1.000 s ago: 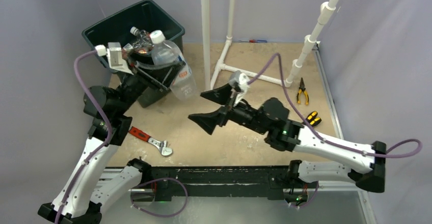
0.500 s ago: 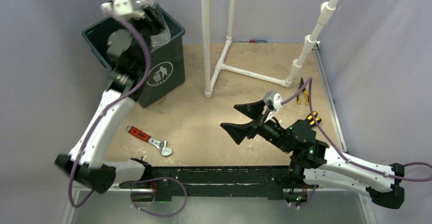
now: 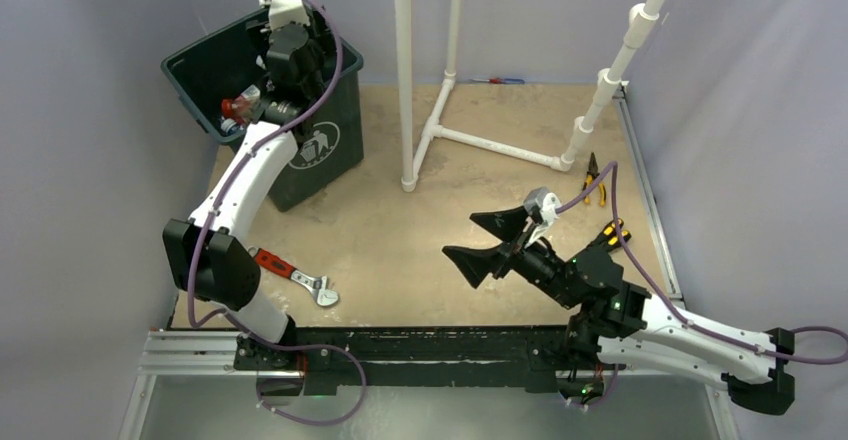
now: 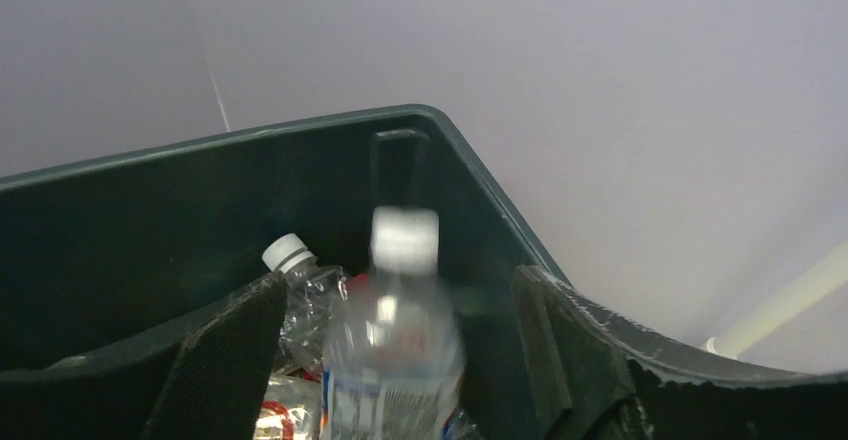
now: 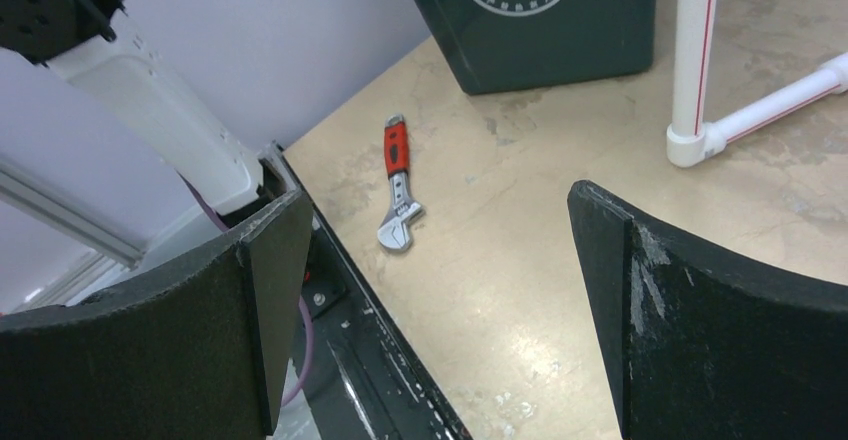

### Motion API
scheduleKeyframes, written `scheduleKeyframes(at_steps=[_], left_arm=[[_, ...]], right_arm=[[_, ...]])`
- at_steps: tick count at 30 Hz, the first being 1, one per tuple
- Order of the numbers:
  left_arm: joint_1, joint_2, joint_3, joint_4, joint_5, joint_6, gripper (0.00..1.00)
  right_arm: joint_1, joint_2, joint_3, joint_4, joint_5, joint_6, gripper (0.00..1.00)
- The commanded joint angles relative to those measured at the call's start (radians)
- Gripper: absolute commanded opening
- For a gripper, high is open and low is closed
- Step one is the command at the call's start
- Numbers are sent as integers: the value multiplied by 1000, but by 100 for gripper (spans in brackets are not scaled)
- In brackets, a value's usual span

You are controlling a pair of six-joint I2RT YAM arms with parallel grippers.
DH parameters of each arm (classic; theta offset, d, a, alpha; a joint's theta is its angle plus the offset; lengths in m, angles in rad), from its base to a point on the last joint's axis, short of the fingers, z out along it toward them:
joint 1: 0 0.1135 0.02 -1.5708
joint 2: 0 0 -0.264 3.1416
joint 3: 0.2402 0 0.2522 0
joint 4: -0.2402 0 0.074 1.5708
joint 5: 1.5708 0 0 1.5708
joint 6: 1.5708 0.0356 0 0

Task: Put the plastic bottles in the bin
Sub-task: Place the plastic bottle in the trash bin.

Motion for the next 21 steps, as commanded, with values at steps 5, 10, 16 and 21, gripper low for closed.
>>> scheduleKeyframes(at_steps=[5, 10, 16, 21], left_arm=[[-3, -144, -48, 10, 13, -44, 97], [-3, -320, -105, -123, 81, -150, 99], [-6, -587, -310, -247, 310, -305, 99], [-9, -671, -321, -410, 507, -301, 99]], right_arm=[[0, 0, 12, 1, 33, 8, 99], [0, 1, 29, 0, 55, 15, 99], [0, -9, 53, -10, 125, 29, 99], [0, -11, 76, -48, 176, 22, 99]])
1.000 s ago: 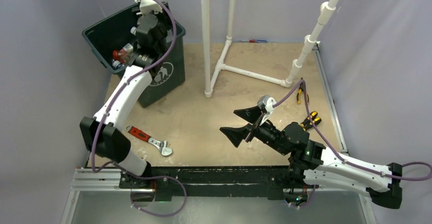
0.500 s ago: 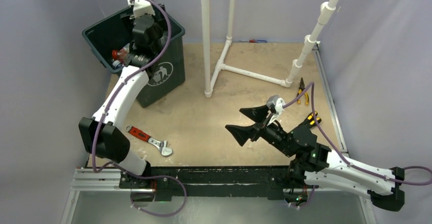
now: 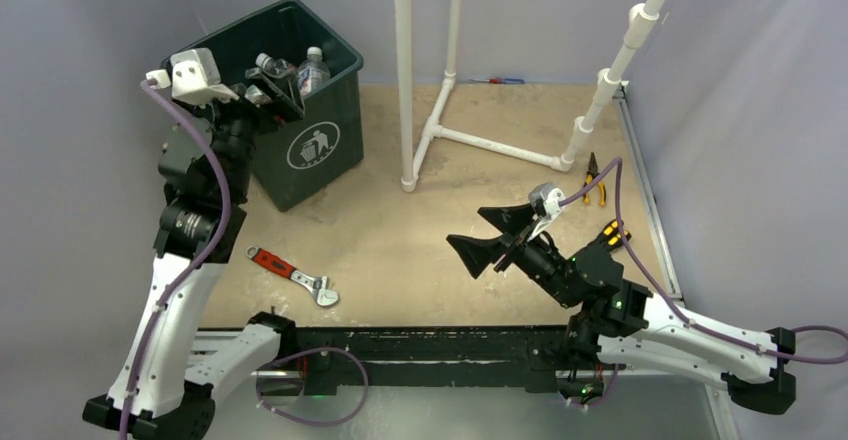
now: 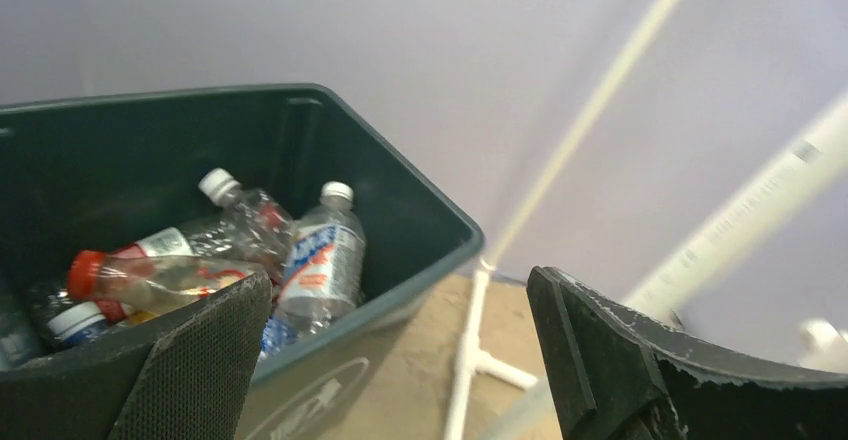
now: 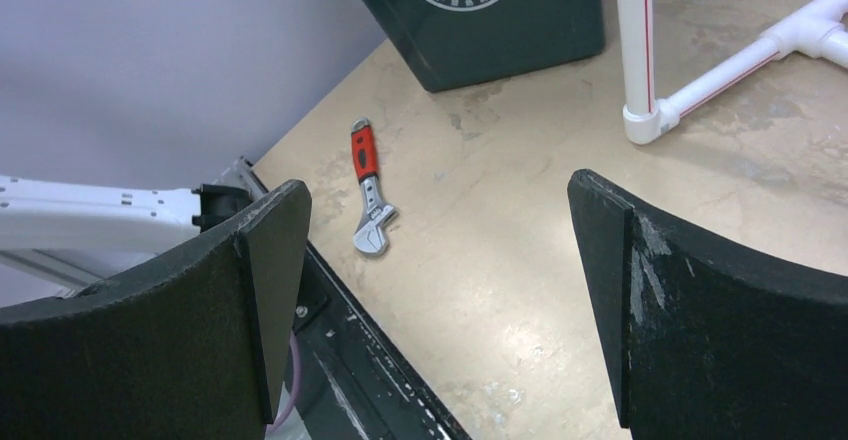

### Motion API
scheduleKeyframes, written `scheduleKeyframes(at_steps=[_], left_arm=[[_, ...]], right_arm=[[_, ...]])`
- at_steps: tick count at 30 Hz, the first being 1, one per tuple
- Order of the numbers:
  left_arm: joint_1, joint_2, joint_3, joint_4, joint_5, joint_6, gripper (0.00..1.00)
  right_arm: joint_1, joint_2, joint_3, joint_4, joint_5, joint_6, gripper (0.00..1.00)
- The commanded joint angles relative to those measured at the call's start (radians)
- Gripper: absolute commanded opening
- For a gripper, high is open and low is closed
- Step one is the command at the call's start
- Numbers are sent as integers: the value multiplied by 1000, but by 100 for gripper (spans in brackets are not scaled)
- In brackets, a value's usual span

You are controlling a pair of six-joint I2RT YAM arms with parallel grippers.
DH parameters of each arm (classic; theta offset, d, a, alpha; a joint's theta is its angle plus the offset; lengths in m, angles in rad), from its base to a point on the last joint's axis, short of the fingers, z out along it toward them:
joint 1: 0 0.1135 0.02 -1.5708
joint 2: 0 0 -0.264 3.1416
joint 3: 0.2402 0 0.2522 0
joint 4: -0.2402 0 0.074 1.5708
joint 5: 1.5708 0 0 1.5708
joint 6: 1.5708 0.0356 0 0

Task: Put the plastic bottles in the bin
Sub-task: Place the plastic bottle in the trash bin, then reset both arms

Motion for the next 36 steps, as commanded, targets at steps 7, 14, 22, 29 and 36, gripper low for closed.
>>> scheduleKeyframes(at_steps=[7, 14, 22, 29, 36], left_arm=[[-362, 1, -50, -354, 53, 0, 99], [-624, 41, -187, -311, -130, -76, 99], [-627, 8, -400, -212, -145, -216, 99], [-627, -56, -559, -147, -225, -390, 99], [-626, 26, -564, -265, -352, -585, 99]], right_arm=[[0, -6, 35, -51, 174, 11, 99], [0, 0, -9, -58, 247, 71, 99], [0, -32, -73, -107, 383, 246, 99], [0, -11, -103, -215, 533, 516, 99], [0, 35, -136, -175, 539, 596, 99]])
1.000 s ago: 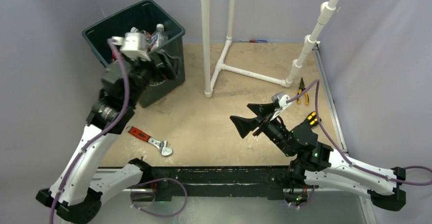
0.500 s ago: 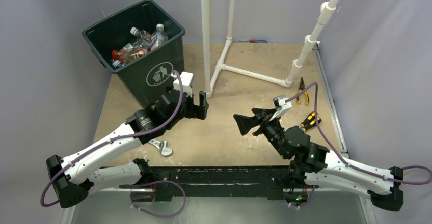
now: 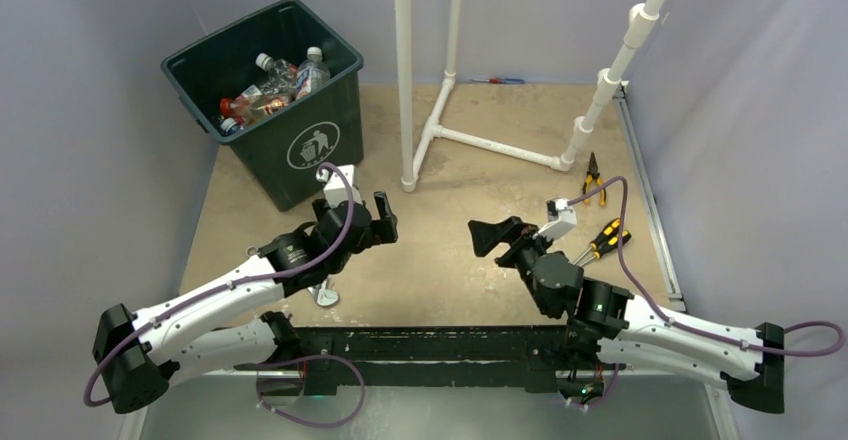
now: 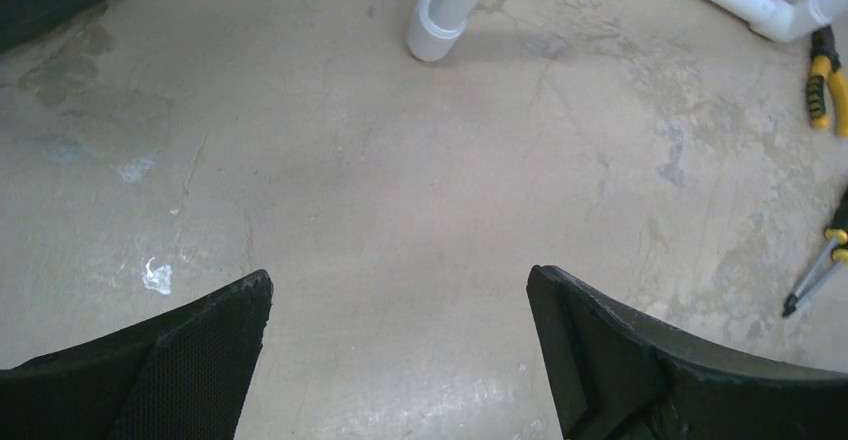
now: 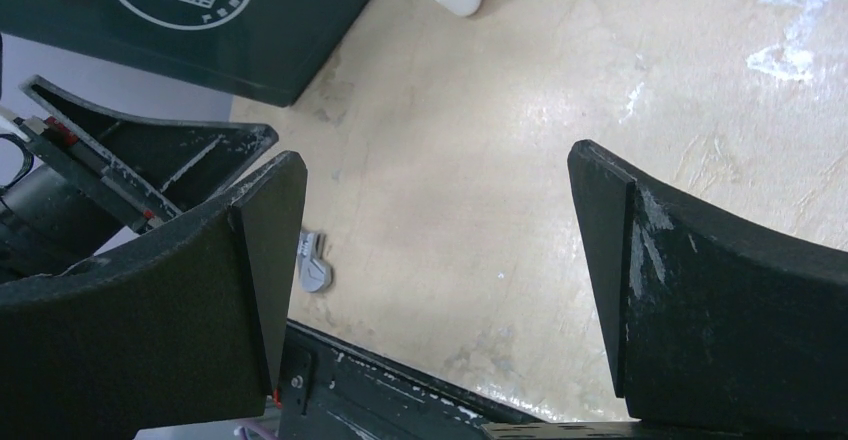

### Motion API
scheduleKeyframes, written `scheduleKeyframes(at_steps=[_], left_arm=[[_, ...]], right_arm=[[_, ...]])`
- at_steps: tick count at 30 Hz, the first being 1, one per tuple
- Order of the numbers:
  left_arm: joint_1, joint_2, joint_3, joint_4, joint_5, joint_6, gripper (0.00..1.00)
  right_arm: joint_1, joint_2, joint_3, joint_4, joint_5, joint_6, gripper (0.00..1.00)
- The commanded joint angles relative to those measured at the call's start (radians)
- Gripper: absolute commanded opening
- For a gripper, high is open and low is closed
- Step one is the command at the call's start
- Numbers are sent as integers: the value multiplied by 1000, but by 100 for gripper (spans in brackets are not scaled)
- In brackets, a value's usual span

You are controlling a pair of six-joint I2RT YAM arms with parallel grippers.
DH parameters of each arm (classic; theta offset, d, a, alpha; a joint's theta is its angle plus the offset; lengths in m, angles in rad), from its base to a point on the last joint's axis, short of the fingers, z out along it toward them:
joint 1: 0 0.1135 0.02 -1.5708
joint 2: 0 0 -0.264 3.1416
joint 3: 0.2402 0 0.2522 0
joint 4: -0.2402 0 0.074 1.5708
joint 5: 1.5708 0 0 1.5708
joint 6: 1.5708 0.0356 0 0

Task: Put the plastic bottles in the bin
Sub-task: Reset both arms

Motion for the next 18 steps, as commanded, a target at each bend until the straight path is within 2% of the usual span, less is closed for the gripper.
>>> scheduleKeyframes(at_steps=[1, 6, 12, 15, 18], left_arm=[[-2, 49, 20, -77, -155, -200, 99], [-2, 77, 67, -122, -166, -173, 99], [-2, 99, 49, -179, -169, -136, 99], [-2, 82, 23, -182, -143, -112, 99], [-2, 30, -19, -133, -100, -73, 99]], right_arm=[[0, 27, -5, -2, 52, 103, 99], [0, 21, -4, -34, 55, 119, 99], [0, -27, -41, 2, 11, 77, 99], [0, -61, -62, 71, -82, -44, 99], [0, -79, -64, 155, -278, -149, 99]])
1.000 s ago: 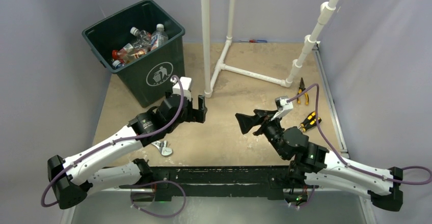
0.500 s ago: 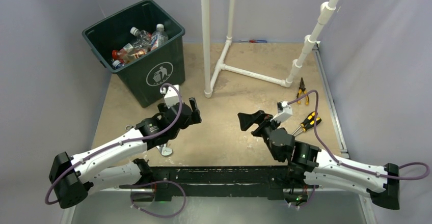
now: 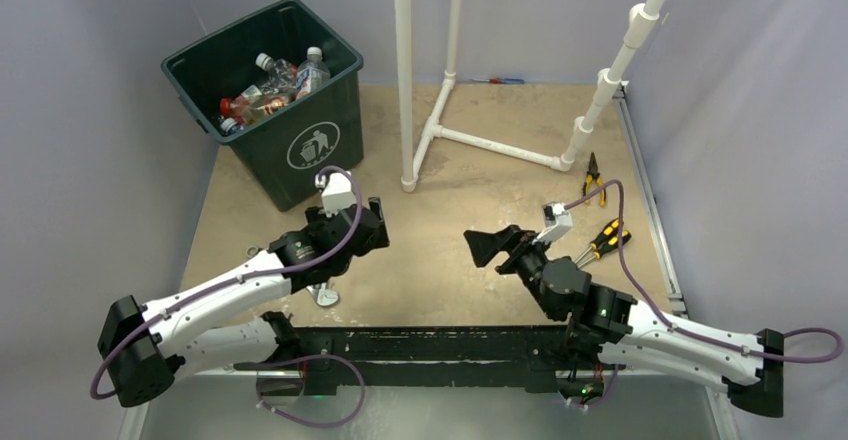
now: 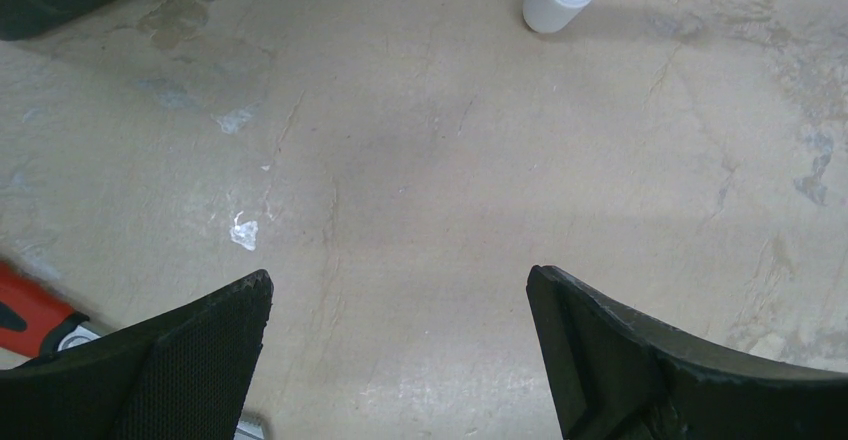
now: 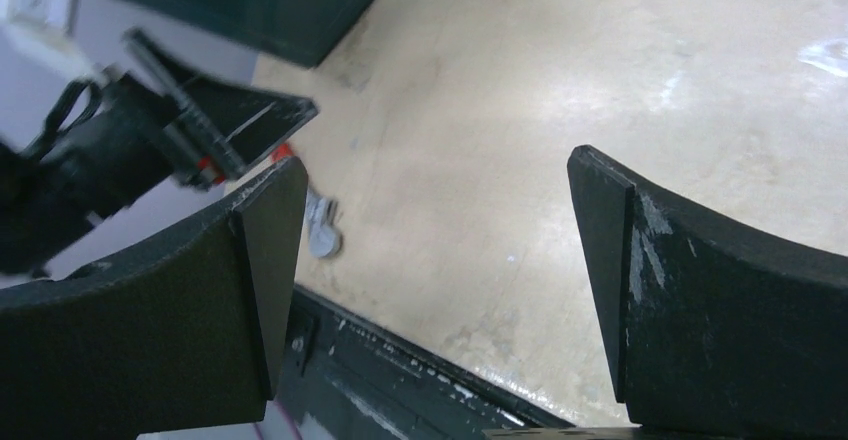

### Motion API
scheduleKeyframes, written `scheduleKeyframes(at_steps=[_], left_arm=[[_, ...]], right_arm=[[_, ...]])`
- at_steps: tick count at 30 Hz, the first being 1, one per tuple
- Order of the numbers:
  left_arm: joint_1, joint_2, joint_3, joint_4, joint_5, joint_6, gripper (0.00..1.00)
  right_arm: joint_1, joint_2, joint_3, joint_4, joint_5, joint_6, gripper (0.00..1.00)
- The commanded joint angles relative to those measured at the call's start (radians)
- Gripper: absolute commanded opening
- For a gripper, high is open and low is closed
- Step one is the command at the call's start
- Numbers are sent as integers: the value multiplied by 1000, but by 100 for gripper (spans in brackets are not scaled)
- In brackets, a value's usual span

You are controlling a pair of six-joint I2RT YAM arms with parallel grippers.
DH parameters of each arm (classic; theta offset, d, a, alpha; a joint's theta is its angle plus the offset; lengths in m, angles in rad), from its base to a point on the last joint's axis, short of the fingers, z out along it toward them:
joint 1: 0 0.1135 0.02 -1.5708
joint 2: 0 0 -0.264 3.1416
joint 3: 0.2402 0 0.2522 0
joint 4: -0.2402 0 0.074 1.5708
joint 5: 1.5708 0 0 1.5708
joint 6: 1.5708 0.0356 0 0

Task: Put the plastic bottles in the bin
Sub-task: Reset both arms

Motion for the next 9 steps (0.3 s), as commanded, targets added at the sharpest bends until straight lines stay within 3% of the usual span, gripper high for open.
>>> scheduleKeyframes(at_steps=[1, 4, 9], left_arm=[[-2, -85, -58, 54, 44, 69, 98], [-2, -174, -120, 121, 67, 85, 97], [-2, -237, -139, 101, 33, 69, 97]], right_arm=[[0, -25, 0, 168, -266, -186, 99], [0, -6, 6, 217, -396, -194, 99], [0, 78, 53, 86, -227, -41, 99]])
